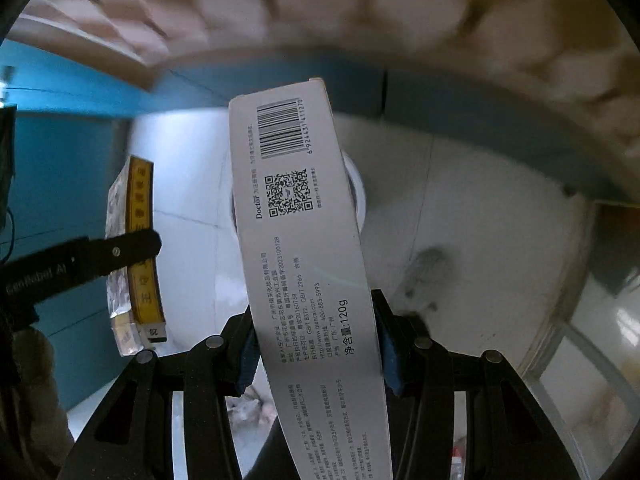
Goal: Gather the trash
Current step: 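Open both tools to drop the boxes into the trash bin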
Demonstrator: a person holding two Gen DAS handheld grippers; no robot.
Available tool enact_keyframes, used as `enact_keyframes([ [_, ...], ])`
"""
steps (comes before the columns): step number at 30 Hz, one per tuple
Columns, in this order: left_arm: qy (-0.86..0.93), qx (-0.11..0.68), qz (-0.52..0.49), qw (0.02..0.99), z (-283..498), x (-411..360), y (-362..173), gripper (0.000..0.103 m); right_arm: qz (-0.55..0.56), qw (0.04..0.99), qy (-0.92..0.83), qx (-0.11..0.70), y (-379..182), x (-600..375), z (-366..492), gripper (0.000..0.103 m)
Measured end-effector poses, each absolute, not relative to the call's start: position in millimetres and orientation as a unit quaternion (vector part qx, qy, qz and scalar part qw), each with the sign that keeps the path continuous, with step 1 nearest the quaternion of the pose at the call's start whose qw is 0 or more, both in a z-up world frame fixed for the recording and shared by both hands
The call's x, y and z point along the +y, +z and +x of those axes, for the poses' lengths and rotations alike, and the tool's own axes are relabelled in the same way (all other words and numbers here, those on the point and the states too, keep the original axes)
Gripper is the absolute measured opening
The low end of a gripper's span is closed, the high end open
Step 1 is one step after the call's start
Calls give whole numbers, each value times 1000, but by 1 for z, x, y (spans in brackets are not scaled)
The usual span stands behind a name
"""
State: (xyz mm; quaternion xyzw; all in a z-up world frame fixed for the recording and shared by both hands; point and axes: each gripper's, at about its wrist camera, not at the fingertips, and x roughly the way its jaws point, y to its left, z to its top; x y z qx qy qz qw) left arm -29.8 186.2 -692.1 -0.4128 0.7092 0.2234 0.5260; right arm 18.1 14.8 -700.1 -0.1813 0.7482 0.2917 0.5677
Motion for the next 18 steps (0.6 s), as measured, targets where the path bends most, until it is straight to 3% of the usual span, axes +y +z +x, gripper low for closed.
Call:
enact_keyframes([
  [6, 216, 722, -415, 511, -28, 185, -772, 59, -190, 514, 274, 790, -821, 26, 10, 51],
  [7, 225, 723, -407, 510, -30, 185, -779, 64, -186, 506, 272, 797, -838, 28, 11, 51],
  [10, 250, 722, -386, 517, -35, 196, -784, 103, -186, 481, 278, 811, -865, 38, 10, 52],
  [12, 266, 721, -370, 522, -44, 193, -782, 103, -193, 470, 278, 815, -875, 46, 11, 52],
  [13, 273, 720, -363, 525, -48, 191, -779, 103, -194, 466, 279, 817, -877, 47, 9, 61],
  [14, 278, 718, -360, 526, -51, 189, -775, 103, -195, 468, 279, 816, -879, 55, 12, 78],
  [16, 293, 714, -352, 530, -58, 188, -764, 103, -205, 479, 285, 805, -871, 61, 19, 93],
  [18, 307, 709, -339, 537, -66, 181, -746, 103, -226, 497, 287, 787, -859, 59, 16, 96],
])
